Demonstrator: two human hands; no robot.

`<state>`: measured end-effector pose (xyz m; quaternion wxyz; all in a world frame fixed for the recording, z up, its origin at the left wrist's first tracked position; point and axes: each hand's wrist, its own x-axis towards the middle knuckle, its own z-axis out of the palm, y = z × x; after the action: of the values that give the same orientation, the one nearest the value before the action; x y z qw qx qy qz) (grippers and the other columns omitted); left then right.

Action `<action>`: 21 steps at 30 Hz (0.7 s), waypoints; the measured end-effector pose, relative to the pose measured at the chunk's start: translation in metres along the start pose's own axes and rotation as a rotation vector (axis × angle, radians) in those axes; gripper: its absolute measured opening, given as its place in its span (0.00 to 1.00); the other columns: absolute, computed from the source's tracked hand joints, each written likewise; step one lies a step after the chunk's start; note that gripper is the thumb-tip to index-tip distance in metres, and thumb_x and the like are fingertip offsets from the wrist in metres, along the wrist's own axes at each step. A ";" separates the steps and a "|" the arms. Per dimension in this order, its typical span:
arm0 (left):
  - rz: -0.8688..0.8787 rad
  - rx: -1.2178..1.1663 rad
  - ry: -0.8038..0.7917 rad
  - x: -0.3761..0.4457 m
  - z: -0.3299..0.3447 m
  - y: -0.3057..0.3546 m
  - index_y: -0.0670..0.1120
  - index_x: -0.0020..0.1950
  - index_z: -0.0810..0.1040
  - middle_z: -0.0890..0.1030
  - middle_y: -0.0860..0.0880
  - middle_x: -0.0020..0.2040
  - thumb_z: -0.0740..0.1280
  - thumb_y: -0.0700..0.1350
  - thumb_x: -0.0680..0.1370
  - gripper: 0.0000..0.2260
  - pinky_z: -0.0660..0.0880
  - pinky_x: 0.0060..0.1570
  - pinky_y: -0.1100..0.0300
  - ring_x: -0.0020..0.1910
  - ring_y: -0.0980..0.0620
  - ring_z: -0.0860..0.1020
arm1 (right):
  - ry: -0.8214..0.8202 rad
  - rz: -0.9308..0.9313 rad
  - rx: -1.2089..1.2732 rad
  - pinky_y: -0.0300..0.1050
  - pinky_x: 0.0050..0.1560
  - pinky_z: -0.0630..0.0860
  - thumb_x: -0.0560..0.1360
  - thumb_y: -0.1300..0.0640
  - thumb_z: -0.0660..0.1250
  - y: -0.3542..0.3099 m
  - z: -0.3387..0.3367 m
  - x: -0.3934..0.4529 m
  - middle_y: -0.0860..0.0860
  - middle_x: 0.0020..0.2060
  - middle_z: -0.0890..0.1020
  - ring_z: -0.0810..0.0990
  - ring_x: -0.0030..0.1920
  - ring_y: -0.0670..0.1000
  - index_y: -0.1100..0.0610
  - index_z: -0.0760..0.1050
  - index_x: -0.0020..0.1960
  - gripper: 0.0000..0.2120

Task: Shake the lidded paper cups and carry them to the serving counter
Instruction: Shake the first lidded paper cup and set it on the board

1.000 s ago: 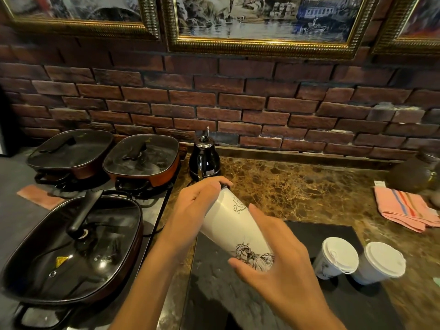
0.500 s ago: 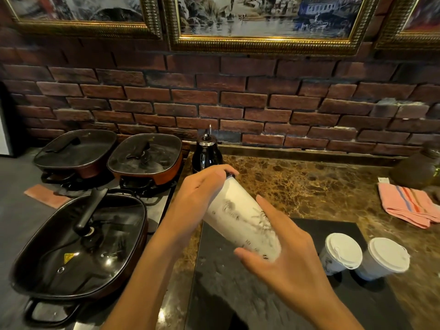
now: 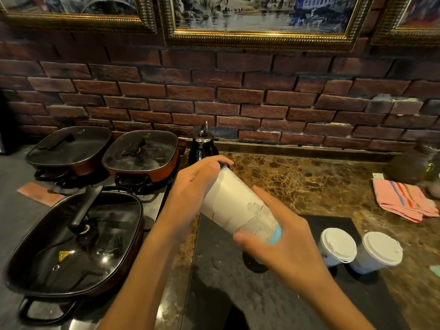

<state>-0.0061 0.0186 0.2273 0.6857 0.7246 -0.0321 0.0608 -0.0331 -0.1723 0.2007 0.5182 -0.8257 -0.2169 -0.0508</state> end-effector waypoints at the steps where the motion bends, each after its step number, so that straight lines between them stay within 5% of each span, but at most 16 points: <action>1: 0.017 0.005 -0.012 0.000 0.000 0.001 0.57 0.57 0.82 0.84 0.48 0.57 0.61 0.59 0.78 0.15 0.79 0.54 0.38 0.55 0.43 0.82 | -0.041 0.142 0.322 0.37 0.37 0.79 0.63 0.41 0.76 -0.002 -0.002 0.001 0.43 0.49 0.84 0.83 0.45 0.44 0.39 0.76 0.63 0.29; 3: 0.041 0.025 -0.038 0.000 0.001 0.003 0.56 0.58 0.82 0.83 0.49 0.57 0.61 0.60 0.77 0.16 0.79 0.54 0.39 0.55 0.43 0.82 | -0.178 0.421 0.760 0.39 0.24 0.73 0.64 0.44 0.75 -0.005 -0.005 -0.001 0.56 0.44 0.85 0.81 0.33 0.53 0.49 0.81 0.59 0.25; 5: 0.044 0.021 -0.032 0.001 0.001 0.003 0.55 0.57 0.82 0.83 0.48 0.56 0.61 0.59 0.77 0.16 0.79 0.52 0.39 0.54 0.42 0.82 | -0.203 0.451 0.779 0.39 0.22 0.71 0.65 0.44 0.74 -0.006 -0.007 -0.001 0.58 0.48 0.84 0.81 0.33 0.55 0.50 0.80 0.60 0.25; 7: 0.018 -0.010 0.006 0.002 0.003 0.002 0.54 0.57 0.83 0.83 0.45 0.55 0.60 0.57 0.78 0.15 0.79 0.50 0.40 0.53 0.39 0.82 | -0.106 0.337 0.459 0.38 0.30 0.78 0.64 0.43 0.76 -0.009 -0.006 0.000 0.48 0.55 0.82 0.84 0.43 0.48 0.42 0.74 0.65 0.30; 9: -0.012 -0.035 0.029 0.003 0.004 0.001 0.54 0.56 0.83 0.83 0.43 0.54 0.60 0.57 0.77 0.16 0.79 0.49 0.40 0.53 0.37 0.82 | 0.018 0.049 -0.118 0.34 0.45 0.79 0.64 0.39 0.74 -0.007 -0.007 -0.001 0.35 0.59 0.74 0.77 0.57 0.38 0.38 0.65 0.71 0.37; 11: -0.021 -0.023 0.029 0.004 0.004 0.000 0.55 0.56 0.83 0.84 0.44 0.53 0.60 0.58 0.78 0.16 0.79 0.53 0.36 0.53 0.39 0.83 | 0.036 -0.130 -0.370 0.33 0.48 0.78 0.66 0.36 0.71 -0.006 -0.007 0.000 0.31 0.57 0.72 0.73 0.60 0.35 0.34 0.60 0.71 0.36; 13: -0.004 -0.014 0.005 0.004 0.004 0.000 0.55 0.57 0.83 0.84 0.45 0.54 0.59 0.58 0.78 0.16 0.78 0.54 0.34 0.53 0.40 0.83 | -0.027 0.005 -0.141 0.34 0.42 0.78 0.66 0.40 0.74 -0.010 -0.010 0.001 0.32 0.53 0.77 0.77 0.55 0.38 0.31 0.66 0.66 0.31; 17: 0.047 -0.019 -0.052 0.003 0.003 0.002 0.53 0.59 0.82 0.83 0.43 0.57 0.59 0.56 0.79 0.16 0.78 0.54 0.36 0.55 0.40 0.82 | -0.201 0.467 0.817 0.37 0.20 0.69 0.65 0.44 0.75 -0.011 -0.012 0.000 0.57 0.45 0.84 0.79 0.31 0.52 0.49 0.82 0.58 0.22; 19: 0.044 -0.016 -0.050 0.003 0.004 0.000 0.53 0.59 0.81 0.83 0.44 0.56 0.59 0.56 0.79 0.16 0.80 0.51 0.39 0.54 0.42 0.83 | -0.171 0.499 0.829 0.37 0.19 0.69 0.66 0.46 0.75 -0.010 -0.012 0.001 0.59 0.48 0.84 0.79 0.30 0.54 0.49 0.81 0.59 0.22; 21: 0.004 -0.042 -0.007 0.004 0.005 -0.003 0.53 0.58 0.82 0.84 0.46 0.55 0.59 0.57 0.78 0.17 0.81 0.48 0.43 0.52 0.46 0.84 | -0.075 0.384 0.501 0.38 0.28 0.76 0.66 0.47 0.78 -0.011 -0.011 0.002 0.50 0.56 0.82 0.84 0.40 0.48 0.41 0.77 0.61 0.24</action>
<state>-0.0014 0.0134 0.2248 0.7005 0.7103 -0.0373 0.0588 -0.0339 -0.1777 0.2156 0.6974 -0.6994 -0.0819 0.1333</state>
